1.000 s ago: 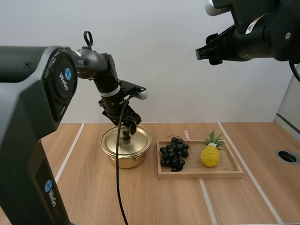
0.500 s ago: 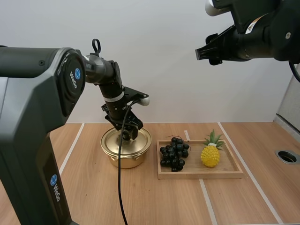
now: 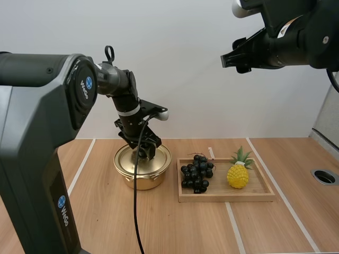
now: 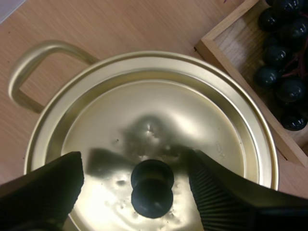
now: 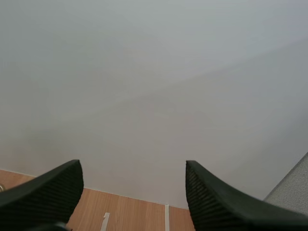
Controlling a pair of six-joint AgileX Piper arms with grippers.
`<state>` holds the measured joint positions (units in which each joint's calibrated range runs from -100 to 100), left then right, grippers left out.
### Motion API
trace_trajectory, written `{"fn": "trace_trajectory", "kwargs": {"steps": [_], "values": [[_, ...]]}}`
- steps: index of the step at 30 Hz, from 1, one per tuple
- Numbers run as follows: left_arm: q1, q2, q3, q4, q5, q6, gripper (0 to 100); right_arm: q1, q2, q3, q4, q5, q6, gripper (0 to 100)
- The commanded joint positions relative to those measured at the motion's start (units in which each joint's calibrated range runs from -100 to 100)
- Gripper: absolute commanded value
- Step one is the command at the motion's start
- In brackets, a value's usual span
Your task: Open the pot, put the grape inside, and close it
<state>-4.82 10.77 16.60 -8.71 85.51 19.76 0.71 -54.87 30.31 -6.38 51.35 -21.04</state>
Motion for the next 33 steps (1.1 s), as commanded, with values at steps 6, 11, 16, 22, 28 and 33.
{"fn": "trace_trajectory", "kwargs": {"steps": [6, 11, 16, 22, 28, 33], "values": [[-0.19, 0.0, -0.5, 0.3, 5.2, -0.2, 71, -0.2, -0.2, -0.5, 0.1, 0.2, -0.4, 100], [-0.19, 0.0, -0.5, 0.4, 6.3, 0.1, 0, -0.2, -0.2, -0.5, 0.1, 0.2, -0.4, 100], [-0.19, 0.0, -0.5, 0.4, 6.3, -0.3, 0, -0.2, -0.2, -0.5, 0.1, 0.2, -0.4, 100], [-0.19, -4.1, -0.9, 0.4, 6.4, -0.8, 0, -0.2, -0.2, -0.5, 0.1, 0.2, -0.4, 100], [-0.12, -13.8, -4.4, 0.4, 6.3, -1.3, 0, -0.2, -0.2, -0.5, 0.3, 0.2, -0.4, 100], [-0.12, -24.5, -7.6, -0.2, 0.6, -1.6, 0, -0.2, -0.2, -0.5, 0.5, 0.9, -0.4, 100]]}}
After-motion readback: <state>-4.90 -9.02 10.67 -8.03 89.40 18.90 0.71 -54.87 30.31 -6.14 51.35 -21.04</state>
